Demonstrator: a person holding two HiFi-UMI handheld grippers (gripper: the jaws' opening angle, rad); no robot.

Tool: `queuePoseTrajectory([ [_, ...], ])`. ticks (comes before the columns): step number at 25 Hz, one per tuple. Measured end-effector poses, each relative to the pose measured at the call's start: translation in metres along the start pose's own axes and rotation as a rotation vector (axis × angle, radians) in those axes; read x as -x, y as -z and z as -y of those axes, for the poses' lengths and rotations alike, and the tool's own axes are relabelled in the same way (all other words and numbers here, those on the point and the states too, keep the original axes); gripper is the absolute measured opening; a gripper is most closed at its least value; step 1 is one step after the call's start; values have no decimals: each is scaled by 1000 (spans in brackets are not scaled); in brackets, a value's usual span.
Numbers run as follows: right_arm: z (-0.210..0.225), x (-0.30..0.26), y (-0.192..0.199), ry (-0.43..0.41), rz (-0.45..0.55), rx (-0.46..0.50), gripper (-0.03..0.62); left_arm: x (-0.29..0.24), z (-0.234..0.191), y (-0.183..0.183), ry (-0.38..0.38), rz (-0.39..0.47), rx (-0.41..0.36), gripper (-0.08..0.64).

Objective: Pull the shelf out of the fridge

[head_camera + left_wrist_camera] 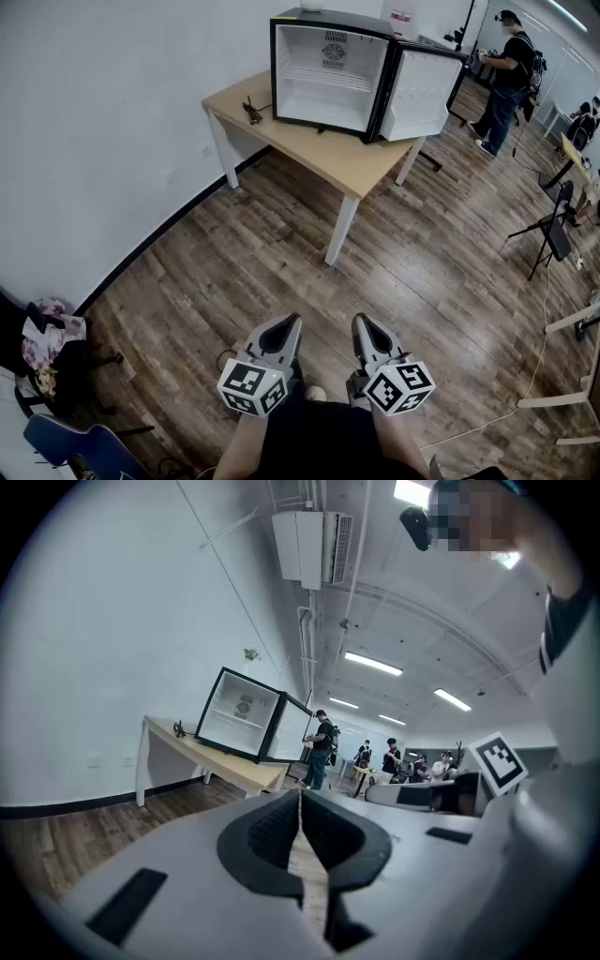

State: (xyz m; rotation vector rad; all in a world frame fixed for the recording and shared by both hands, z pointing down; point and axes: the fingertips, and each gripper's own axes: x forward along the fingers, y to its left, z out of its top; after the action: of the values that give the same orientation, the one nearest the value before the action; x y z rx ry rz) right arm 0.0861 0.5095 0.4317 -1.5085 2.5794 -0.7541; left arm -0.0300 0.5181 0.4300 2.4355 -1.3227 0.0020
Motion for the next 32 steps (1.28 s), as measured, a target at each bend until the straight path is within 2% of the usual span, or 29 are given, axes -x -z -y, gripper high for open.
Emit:
queuePoseTrajectory([
  [7,-10,32,2,-20,17,-23,-9,17,30,1,3,21,-18,11],
  [15,5,41,2,17,22,-47,-8,11,43,0,1,25,-27,11],
  [20,13,24,-2,10,6,-60,-8,-8,30,-2,-5,15,-18,11],
  [26,31,-10,-21,20,10,-65,-8,-42,4,-15,-27,-3,-21,11],
  [32,45,-55,-49,13,22,-63,-8,-85,-17,-35,-13,-20,-38,11],
])
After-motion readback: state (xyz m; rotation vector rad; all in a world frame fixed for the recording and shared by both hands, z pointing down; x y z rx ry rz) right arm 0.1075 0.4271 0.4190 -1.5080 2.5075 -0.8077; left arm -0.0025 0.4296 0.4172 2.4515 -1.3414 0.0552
